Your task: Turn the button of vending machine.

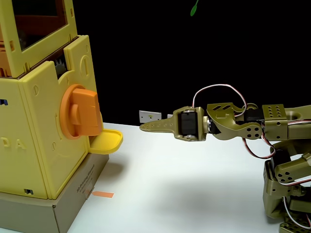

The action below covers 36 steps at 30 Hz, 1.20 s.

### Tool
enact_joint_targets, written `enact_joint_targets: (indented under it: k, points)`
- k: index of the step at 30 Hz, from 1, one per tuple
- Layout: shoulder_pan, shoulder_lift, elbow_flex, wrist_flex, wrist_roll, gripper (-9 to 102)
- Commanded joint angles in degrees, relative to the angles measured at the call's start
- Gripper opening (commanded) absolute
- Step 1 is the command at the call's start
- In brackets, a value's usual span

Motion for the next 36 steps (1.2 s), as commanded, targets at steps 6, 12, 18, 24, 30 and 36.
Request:
enact_joint_targets:
  k: [6,12,18,24,30,36]
  points:
    - [-0.18,-2.99,17.31,-45.18,-12.39,3]
    - [0.70,-4.57,16.61,-46.85,-14.33,9]
    - [1.32,-8.79,11.43,-40.43,-16.17,14]
    - [3.60,-19.07,1.41,-34.63,-18.54,30]
    - [7.73,-28.39,-7.91,-31.29,-18.81,40]
    - [9.14,-37.09,-15.64,-30.06,-17.93,43]
